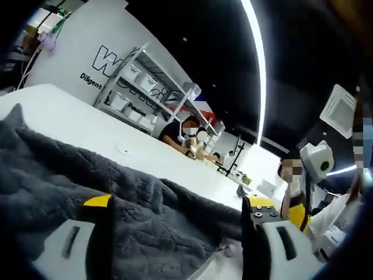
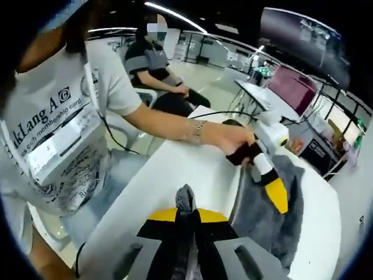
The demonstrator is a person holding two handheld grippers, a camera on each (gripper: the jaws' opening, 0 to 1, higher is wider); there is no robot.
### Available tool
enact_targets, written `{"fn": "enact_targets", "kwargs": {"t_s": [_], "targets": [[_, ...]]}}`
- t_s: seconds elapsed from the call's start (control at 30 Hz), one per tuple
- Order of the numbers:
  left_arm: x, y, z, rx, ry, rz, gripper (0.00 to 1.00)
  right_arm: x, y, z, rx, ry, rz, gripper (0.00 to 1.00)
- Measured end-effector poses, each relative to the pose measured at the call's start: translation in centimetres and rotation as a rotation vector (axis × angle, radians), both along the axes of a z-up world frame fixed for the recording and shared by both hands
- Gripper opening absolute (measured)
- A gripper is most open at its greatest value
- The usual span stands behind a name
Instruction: Fold the towel on the table until its edges align and the towel forms a compact rectangular stack.
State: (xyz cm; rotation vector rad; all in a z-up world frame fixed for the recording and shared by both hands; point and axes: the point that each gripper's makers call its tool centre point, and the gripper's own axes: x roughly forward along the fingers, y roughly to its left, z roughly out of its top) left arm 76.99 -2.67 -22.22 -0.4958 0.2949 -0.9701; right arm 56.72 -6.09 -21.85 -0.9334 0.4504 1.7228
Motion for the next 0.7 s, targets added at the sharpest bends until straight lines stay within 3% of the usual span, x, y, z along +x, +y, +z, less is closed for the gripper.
{"fn": "enact_targets", "kwargs": {"t_s": [0.13,0.27,0.5,0.7], "targets": [[-0.2,0.0,0.2,0.000,-0.007,-0.003,0.94,-0.5,1.4,-2.3,-0.064,0.006,0.021,0.11],[-0.3,0.0,0.2,-0.001,-0.009,-0.005,0.94,-1.6,2.4,-3.0,-0.066,0.060,0.043,0.10],[-0.4,0.2,0.2,-0.002,-0.008,-0.002,0.94,-4.2,3.2,-5.1,-0.127,0.100,0.132,0.10],[-0.3,0.3,0.3,-0.004,-0.006,0.001,0.94,-4.6,3.4,-6.5,-0.165,0.124,0.163,0.11]]}}
